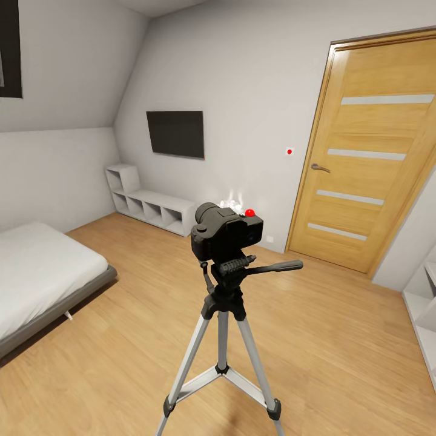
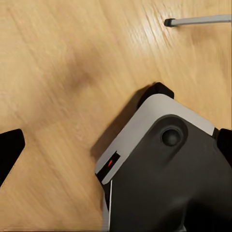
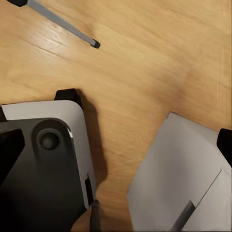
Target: Attach the digital camera to the camera tripod in the bedroom.
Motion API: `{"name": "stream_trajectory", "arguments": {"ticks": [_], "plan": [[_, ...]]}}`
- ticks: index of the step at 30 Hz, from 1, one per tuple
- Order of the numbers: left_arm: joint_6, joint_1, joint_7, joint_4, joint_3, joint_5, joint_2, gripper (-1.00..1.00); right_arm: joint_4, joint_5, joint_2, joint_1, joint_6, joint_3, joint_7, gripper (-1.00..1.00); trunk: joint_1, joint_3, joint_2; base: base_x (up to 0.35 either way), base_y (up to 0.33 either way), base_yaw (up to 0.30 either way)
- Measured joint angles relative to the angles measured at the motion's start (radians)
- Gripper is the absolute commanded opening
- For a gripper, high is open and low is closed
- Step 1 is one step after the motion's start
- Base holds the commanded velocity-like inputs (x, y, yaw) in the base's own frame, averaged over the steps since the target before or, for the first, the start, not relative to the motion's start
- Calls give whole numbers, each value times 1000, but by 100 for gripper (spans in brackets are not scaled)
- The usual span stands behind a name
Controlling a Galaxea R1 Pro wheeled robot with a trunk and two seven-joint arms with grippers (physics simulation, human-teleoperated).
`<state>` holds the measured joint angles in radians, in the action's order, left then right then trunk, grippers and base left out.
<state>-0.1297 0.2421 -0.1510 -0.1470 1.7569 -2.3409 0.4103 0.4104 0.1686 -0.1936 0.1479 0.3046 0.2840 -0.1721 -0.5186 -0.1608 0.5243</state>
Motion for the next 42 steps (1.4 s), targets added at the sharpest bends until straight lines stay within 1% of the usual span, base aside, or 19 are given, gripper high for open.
{"name": "stream_trajectory", "arguments": {"ticks": [3,8,11,12,16,20,22,25,28,31,32,37,42], "plan": [[-3,-7,45,2,0,0,-16,100,-22,0,-2,-1,-10,-3,4,100,0,0,0,0,0,0],[-5,-25,130,4,5,3,-59,100,-45,1,-2,-7,-16,-3,7,100,0,0,0,0,0,0],[-5,-36,170,5,9,2,-84,100,-78,1,2,-10,-17,-2,7,100,0,0,0,0,0,0],[-4,-41,185,6,11,0,-99,100,-108,2,4,-11,-17,-1,7,100,0,0,0,0,0,0],[-2,-46,202,6,13,-1,-147,100,-179,0,9,-12,-18,-1,7,100,0,0,0,0,0,0],[-1,-48,209,6,13,0,-211,100,-243,0,13,-13,-19,-1,6,100,0,0,0,0,0,0],[-1,-49,211,6,12,0,-245,100,-266,0,21,-13,-19,-1,6,100,0,0,0,0,0,0],[0,-49,213,7,14,1,-281,100,-286,-3,41,-13,-19,0,6,100,0,0,0,0,0,0],[0,-50,214,7,15,1,-297,100,-296,-5,67,-13,-20,1,6,100,0,0,0,0,0,0],[0,-50,215,7,16,0,-301,100,-301,-7,90,-13,-20,1,6,100,0,0,0,0,0,0],[0,-50,215,8,16,0,-302,100,-303,-7,102,-13,-20,1,5,100,0,0,0,0,0,0],[0,-50,215,8,17,0,-304,100,-305,-7,114,-13,-20,1,5,100,0,0,0,0,0,0],[1,-50,215,8,17,0,-306,100,-306,-8,119,-13,-20,1,5,100,0,0,0,0,0,0]]}}
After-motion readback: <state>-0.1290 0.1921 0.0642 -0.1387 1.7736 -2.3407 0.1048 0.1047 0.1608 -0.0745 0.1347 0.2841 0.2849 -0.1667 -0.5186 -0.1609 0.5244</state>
